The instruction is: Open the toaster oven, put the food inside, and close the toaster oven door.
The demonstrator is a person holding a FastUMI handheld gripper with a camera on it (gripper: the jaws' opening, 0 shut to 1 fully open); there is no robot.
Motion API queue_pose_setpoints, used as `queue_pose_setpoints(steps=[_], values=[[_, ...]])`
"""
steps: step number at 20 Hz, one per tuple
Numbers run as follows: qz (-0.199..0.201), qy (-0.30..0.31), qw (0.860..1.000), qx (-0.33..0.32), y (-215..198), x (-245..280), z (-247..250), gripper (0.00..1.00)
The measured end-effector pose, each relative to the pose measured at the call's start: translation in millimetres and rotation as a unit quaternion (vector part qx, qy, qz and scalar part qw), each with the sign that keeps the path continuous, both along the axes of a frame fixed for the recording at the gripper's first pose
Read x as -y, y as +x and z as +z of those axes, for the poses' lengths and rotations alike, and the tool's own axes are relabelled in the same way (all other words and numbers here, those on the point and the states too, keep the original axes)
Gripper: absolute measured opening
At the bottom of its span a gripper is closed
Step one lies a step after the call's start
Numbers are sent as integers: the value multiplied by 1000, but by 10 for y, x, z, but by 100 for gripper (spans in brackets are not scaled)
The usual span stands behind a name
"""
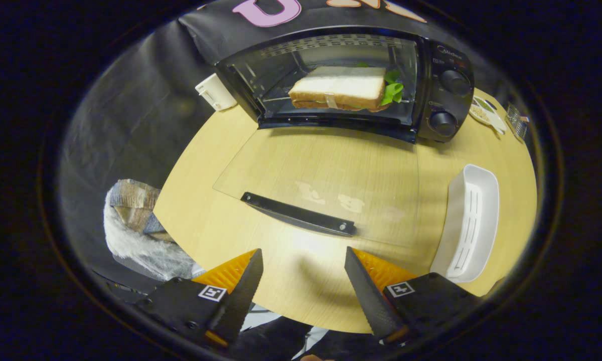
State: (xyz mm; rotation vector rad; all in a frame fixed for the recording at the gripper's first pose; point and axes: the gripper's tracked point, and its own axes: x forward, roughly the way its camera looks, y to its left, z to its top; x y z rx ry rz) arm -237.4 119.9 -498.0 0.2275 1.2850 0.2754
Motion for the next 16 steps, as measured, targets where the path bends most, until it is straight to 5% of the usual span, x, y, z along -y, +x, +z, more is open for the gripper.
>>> queue_pose_setpoints(steps=[11,16], values=[[-44,6,997,61,282,111,276,98],[-84,17,990,115,775,221,582,99]])
